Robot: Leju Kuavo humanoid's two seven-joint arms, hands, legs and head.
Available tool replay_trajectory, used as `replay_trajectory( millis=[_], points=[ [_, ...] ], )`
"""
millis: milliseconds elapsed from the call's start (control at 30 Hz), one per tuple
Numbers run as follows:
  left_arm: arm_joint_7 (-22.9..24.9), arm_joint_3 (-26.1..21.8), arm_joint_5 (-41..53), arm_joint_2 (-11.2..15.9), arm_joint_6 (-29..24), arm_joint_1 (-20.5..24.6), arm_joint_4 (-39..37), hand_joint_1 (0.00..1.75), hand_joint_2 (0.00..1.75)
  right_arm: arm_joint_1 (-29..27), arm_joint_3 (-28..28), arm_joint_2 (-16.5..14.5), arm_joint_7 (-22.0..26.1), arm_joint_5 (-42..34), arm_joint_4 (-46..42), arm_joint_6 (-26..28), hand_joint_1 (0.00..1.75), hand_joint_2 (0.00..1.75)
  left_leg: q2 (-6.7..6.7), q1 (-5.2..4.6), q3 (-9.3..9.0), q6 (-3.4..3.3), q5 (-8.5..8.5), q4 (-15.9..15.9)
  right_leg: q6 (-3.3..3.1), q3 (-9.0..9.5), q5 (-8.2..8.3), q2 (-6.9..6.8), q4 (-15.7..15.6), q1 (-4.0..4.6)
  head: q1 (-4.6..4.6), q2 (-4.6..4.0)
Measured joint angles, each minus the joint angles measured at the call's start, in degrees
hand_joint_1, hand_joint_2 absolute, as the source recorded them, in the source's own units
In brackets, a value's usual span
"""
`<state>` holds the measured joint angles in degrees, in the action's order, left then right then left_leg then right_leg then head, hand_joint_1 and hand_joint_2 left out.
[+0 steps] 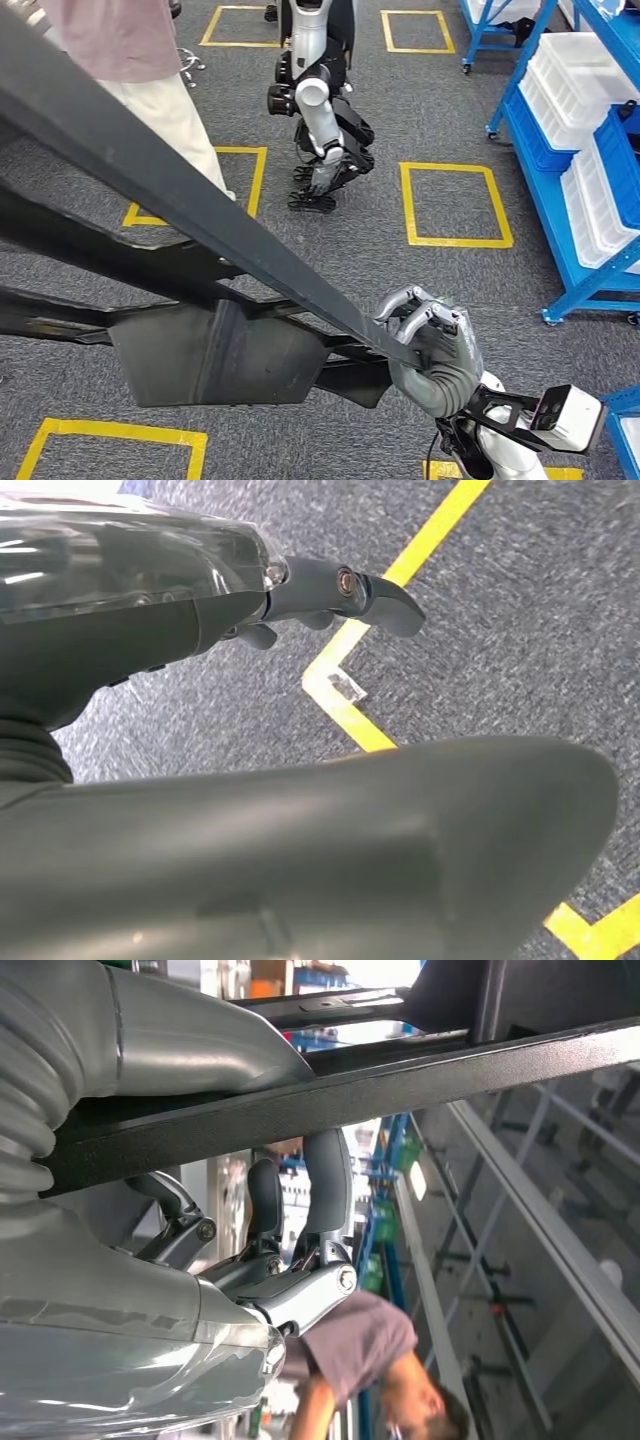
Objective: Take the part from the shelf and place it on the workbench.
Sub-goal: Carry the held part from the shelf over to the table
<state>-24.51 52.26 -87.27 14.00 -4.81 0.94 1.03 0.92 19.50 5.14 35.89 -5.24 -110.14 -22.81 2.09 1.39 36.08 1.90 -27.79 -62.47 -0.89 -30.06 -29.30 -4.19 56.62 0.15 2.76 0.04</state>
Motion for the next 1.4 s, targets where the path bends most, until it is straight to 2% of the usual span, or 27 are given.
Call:
replay_trajectory(
  millis=[67,133,167,233,300,333,367,400,433,467,533,600,667,733,800,867,900,933,1000,1067,1100,1167,1233,1267,1333,1367,1400],
  points=[
    [-0.03,0.01,0.00,-0.03,-0.01,0.15,0.00,0.00,0.00,0.04,0.01,0.00,0.01,-0.07,-0.02,-0.12,1.75,1.75,1.41,-0.40,-2.01,-0.65,0.93,4.05,0.68,0.26,-0.36,-1.01,0.11,0.24,-0.07,0.00],
    [-0.03,0.01,0.00,-0.02,-0.07,0.01,0.00,0.00,0.00,0.10,0.09,-0.01,0.02,-0.18,-0.03,-0.21,1.75,1.75,0.53,-0.74,-1.92,-1.69,0.82,4.25,1.33,0.52,-0.59,-2.01,0.05,0.18,-0.13,0.00],
    [-0.03,0.01,0.00,0.02,-0.10,-0.17,-0.01,0.00,0.00,0.13,0.14,-0.01,0.03,-0.24,-0.03,-0.23,1.75,1.75,-0.01,-0.77,-1.93,-2.05,0.85,4.31,1.68,0.68,-0.91,-1.86,0.17,-0.02,-0.13,0.00],
    [-0.04,0.00,0.00,0.14,-0.17,-0.27,-0.02,0.00,0.00,0.14,0.20,-0.01,0.07,-0.34,-0.06,-0.32,1.75,1.75,-1.02,-0.71,-1.99,-2.77,1.00,4.45,2.10,-0.29,-3.06,0.46,2.95,-0.35,-0.13,0.00],
    [-0.04,0.01,0.00,0.17,-0.20,-0.01,-0.02,0.00,0.00,0.02,0.22,0.00,0.10,-0.43,-0.07,-0.36,1.75,1.75,-2.18,-0.79,-1.98,-3.34,1.08,4.47,2.07,-3.70,-6.84,3.18,10.32,-0.42,-0.14,0.00],
    [-0.03,0.01,0.00,0.14,-0.20,0.10,-0.02,0.00,0.00,-0.06,0.23,0.00,0.11,-0.45,-0.04,-0.36,1.75,1.75,-2.84,-0.91,-1.98,-3.51,1.10,4.47,1.97,-5.72,-8.30,3.67,14.33,-0.41,-0.14,0.00],
    [-0.03,0.02,0.00,0.10,-0.20,0.15,-0.02,0.00,0.00,-0.13,0.24,0.00,0.11,-0.46,-0.02,-0.36,1.75,1.75,-3.55,-1.04,-2.01,-3.58,1.10,4.46,1.85,-7.20,-8.76,3.91,16.94,-0.37,-0.14,0.00],
    [-0.03,0.02,0.00,0.08,-0.20,0.14,-0.02,0.00,0.00,-0.17,0.24,0.00,0.11,-0.48,-0.01,-0.36,1.75,1.75,-4.27,-1.15,-2.06,-3.59,1.10,4.45,1.70,-7.69,-8.04,4.08,17.35,-0.32,-0.14,0.00],
    [-0.03,0.02,0.00,0.06,-0.21,0.12,-0.02,0.00,0.00,-0.19,0.24,0.00,0.11,-0.48,0.00,-0.36,1.75,1.75,-5.00,-1.24,-2.16,-3.60,1.10,4.44,1.49,-7.13,-6.27,4.32,15.44,-0.25,-0.14,0.00],
    [-0.03,0.02,0.00,0.05,-0.21,0.12,-0.02,0.00,0.00,-0.18,0.25,0.00,0.11,-0.49,-0.01,-0.36,1.75,1.75,-5.74,-1.28,-2.27,-3.60,1.10,4.44,1.21,-5.66,-3.79,4.91,11.64,-0.17,-0.14,0.00],
    [-0.03,0.02,0.00,-0.04,-0.21,0.19,-0.02,0.00,0.00,-0.13,0.26,0.00,0.11,-0.49,-0.03,-0.36,1.75,1.75,-7.06,-1.23,-2.24,-3.49,1.14,4.40,0.65,-2.62,-0.15,7.42,4.08,-0.11,-0.14,0.00],
    [-0.03,0.03,0.00,-0.17,-0.16,0.16,-0.02,0.00,0.00,-0.11,0.26,0.00,0.11,-0.51,-0.07,-0.36,1.75,1.75,-8.22,-0.99,-1.84,-3.08,1.34,4.40,0.44,-1.51,0.72,8.88,1.09,-0.03,-0.13,0.00],
    [-0.03,0.04,0.00,-0.24,-0.13,-0.05,-0.03,0.00,0.00,-0.02,0.26,-0.03,0.11,-0.56,-0.09,-0.37,1.75,1.75,-9.16,-0.75,-1.55,-2.49,1.52,4.46,0.25,-1.36,0.98,7.89,0.55,-0.04,-0.11,0.00],
    [-0.02,0.06,0.00,-0.27,-0.13,-0.14,-0.05,0.00,0.00,0.11,0.26,-0.11,0.10,-0.61,-0.11,-0.46,1.75,1.75,-7.51,-0.88,-0.72,-2.01,0.27,2.91,-0.23,-1.10,1.33,6.48,-0.13,-0.24,-0.07,0.00],
    [0.02,0.07,0.00,-0.32,-0.11,0.10,-0.07,0.00,0.00,0.09,0.23,-0.19,0.09,-0.66,-0.10,-0.60,1.75,1.75,-4.50,-0.89,1.96,-1.50,-3.04,-2.73,-0.51,-1.00,1.49,4.88,-0.47,-0.31,-0.01,0.00],
    [0.03,0.07,0.00,-0.51,0.02,0.33,-0.07,0.00,0.00,0.03,0.21,-0.21,0.07,-0.69,-0.06,-0.67,1.75,1.75,-3.21,-0.46,5.18,-0.90,-5.82,-9.61,-0.50,-1.05,1.44,3.29,-0.46,-0.28,0.02,0.00],
    [0.02,0.07,0.00,-0.63,0.12,0.33,-0.07,0.00,0.00,0.02,0.22,-0.21,0.05,-0.69,-0.03,-0.68,1.75,1.75,-2.89,-0.20,5.76,-0.61,-5.93,-11.01,-0.42,-1.05,1.39,2.55,-0.45,-0.29,0.02,0.00],
    [-0.02,0.07,0.00,-0.73,0.24,0.29,-0.07,0.00,0.00,0.03,0.22,-0.22,0.04,-0.69,-0.01,-0.69,1.75,1.75,-2.60,0.07,5.15,-0.35,-4.93,-10.03,-0.29,-1.00,1.31,1.88,-0.44,-0.32,0.02,0.00],
    [-0.08,0.07,0.00,-0.82,0.40,0.27,-0.07,0.00,0.00,0.06,0.22,-0.28,0.01,-0.68,0.01,-0.70,1.75,1.75,-1.22,0.48,1.14,0.13,-1.42,-2.61,0.21,-0.71,1.00,0.68,-0.34,-0.44,0.02,0.00],
    [-0.13,0.08,0.00,-1.09,0.53,0.44,-0.07,0.00,0.00,0.14,0.22,-0.37,-0.03,-0.68,0.01,-0.72,1.75,1.75,0.33,0.36,-2.08,-0.14,0.54,3.51,0.97,-0.45,0.64,-0.25,-0.13,-0.32,0.01,0.00],
    [-0.15,0.08,0.00,-1.26,0.58,0.51,-0.07,0.00,0.00,0.18,0.25,-0.42,-0.04,-0.68,0.01,-0.73,1.75,1.75,0.65,0.16,-2.57,-0.50,0.61,4.56,1.38,-0.34,0.52,-0.59,-0.07,-0.25,0.00,0.00],
    [-0.17,0.09,0.00,-1.48,0.63,0.49,-0.07,0.00,0.00,0.33,0.30,-0.49,-0.09,-0.66,0.00,-0.76,1.75,1.75,-0.20,-0.22,-2.33,-1.46,0.58,4.43,2.12,-0.13,0.44,-1.23,-0.14,-0.37,-0.03,0.00],
    [-0.23,0.10,0.00,-1.55,0.64,0.47,-0.07,0.00,0.00,0.54,0.33,-0.56,-0.15,-0.64,-0.01,-0.78,1.75,1.75,-1.08,-0.27,-2.26,-2.23,0.74,4.51,2.71,-0.29,-0.53,-0.41,0.71,-0.75,-0.04,0.00],
    [-0.29,0.10,0.00,-1.55,0.68,0.54,-0.07,0.00,0.00,0.58,0.34,-0.56,-0.16,-0.64,-0.02,-0.77,1.75,1.75,-1.52,-0.25,-2.28,-2.59,0.85,4.57,2.84,-1.11,-1.90,0.72,2.72,-0.89,-0.04,0.00],
    [-0.45,0.11,0.00,-1.58,0.84,0.74,-0.07,0.00,0.00,0.50,0.37,-0.56,-0.17,-0.63,-0.01,-0.75,1.75,1.75,-2.49,-0.43,-2.25,-3.09,0.93,4.59,2.75,-4.43,-5.65,3.07,9.97,-0.94,-0.05,0.00],
    [-0.51,0.11,0.00,-1.63,0.93,0.81,-0.07,0.00,0.00,0.39,0.38,-0.55,-0.17,-0.63,0.00,-0.73,1.75,1.75,-3.09,-0.62,-2.24,-3.25,0.94,4.58,2.63,-6.45,-7.13,3.60,14.04,-0.87,-0.05,0.00],
    [-0.55,0.11,0.00,-1.68,1.00,0.83,-0.07,0.00,0.00,0.31,0.38,-0.55,-0.17,-0.62,0.01,-0.72,1.75,1.75,-3.71,-0.82,-2.25,-3.34,0.95,4.57,2.46,-7.88,-7.62,3.82,16.63,-0.77,-0.05,0.00]
  ],
)
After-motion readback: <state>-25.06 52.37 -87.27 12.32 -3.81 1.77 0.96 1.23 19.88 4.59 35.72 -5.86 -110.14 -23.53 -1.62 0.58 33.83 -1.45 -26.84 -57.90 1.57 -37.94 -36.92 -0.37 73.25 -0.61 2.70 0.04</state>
